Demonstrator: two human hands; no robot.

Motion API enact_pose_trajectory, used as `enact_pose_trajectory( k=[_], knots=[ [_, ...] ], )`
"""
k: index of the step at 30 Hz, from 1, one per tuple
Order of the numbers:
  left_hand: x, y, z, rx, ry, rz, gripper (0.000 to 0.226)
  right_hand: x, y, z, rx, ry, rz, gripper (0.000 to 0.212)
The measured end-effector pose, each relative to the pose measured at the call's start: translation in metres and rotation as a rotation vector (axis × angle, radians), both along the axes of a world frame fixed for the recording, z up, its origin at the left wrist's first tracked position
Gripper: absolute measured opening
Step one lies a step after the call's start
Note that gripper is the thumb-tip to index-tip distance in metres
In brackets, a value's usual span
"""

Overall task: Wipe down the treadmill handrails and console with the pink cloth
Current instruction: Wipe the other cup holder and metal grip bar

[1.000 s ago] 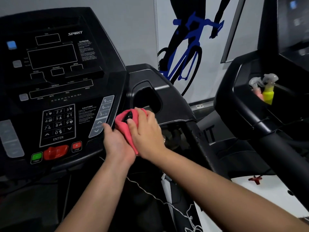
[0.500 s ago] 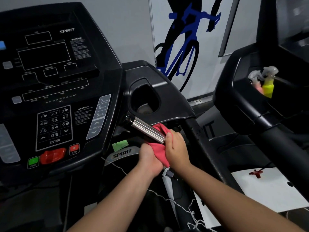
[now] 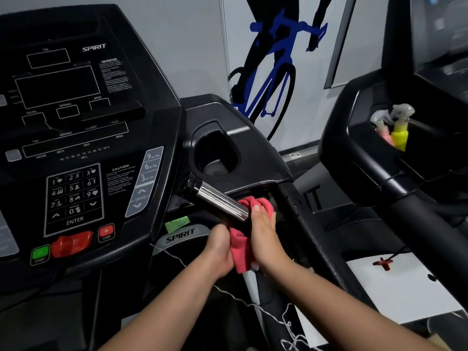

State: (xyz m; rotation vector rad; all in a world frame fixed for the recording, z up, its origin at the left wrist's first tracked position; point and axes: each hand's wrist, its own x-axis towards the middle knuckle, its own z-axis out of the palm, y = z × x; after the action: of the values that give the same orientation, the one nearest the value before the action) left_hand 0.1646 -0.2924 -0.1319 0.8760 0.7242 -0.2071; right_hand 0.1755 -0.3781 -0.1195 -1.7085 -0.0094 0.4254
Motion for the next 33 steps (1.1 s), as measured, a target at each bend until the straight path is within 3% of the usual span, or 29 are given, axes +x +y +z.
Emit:
enact_pose_trajectory(
  k=[4,7,10,11,14,18,22,28,33],
  knots=[
    [0.011,-0.008,0.011,-0.108,-0.049,0.021,0.044,0.032,0.009,0.004,0.033,0.131,-0.120,0.031],
    [0.020,-0.014,0.008,-0.126,-0.051,0.123,0.040,0.045,0.012,-0.011,0.076,0.138,-0.141,0.049],
    [0.021,-0.016,0.005,-0.157,-0.060,0.164,0.040,0.063,0.014,-0.072,0.104,0.198,-0.217,0.089],
    [0.017,-0.016,0.007,-0.171,-0.075,0.131,0.038,0.059,0.016,-0.074,0.063,0.199,-0.230,0.086],
    [0.002,-0.010,0.019,-0.175,-0.091,0.035,0.039,0.019,0.026,0.001,0.008,0.157,-0.284,0.039],
    [-0.024,0.009,0.031,-0.135,-0.089,-0.004,0.057,-0.014,0.038,0.042,-0.049,0.118,-0.180,0.058],
    [-0.038,0.025,0.050,-0.125,-0.143,0.008,0.055,-0.036,0.050,0.072,-0.183,0.076,0.047,0.073],
    [-0.034,0.061,0.078,-0.191,-0.353,0.227,0.071,-0.030,0.059,0.101,-0.332,-0.264,0.414,0.071],
    [-0.030,0.076,0.111,-0.042,-0.506,0.311,0.078,-0.020,0.087,0.097,-0.357,-0.633,0.410,0.059]
  ],
)
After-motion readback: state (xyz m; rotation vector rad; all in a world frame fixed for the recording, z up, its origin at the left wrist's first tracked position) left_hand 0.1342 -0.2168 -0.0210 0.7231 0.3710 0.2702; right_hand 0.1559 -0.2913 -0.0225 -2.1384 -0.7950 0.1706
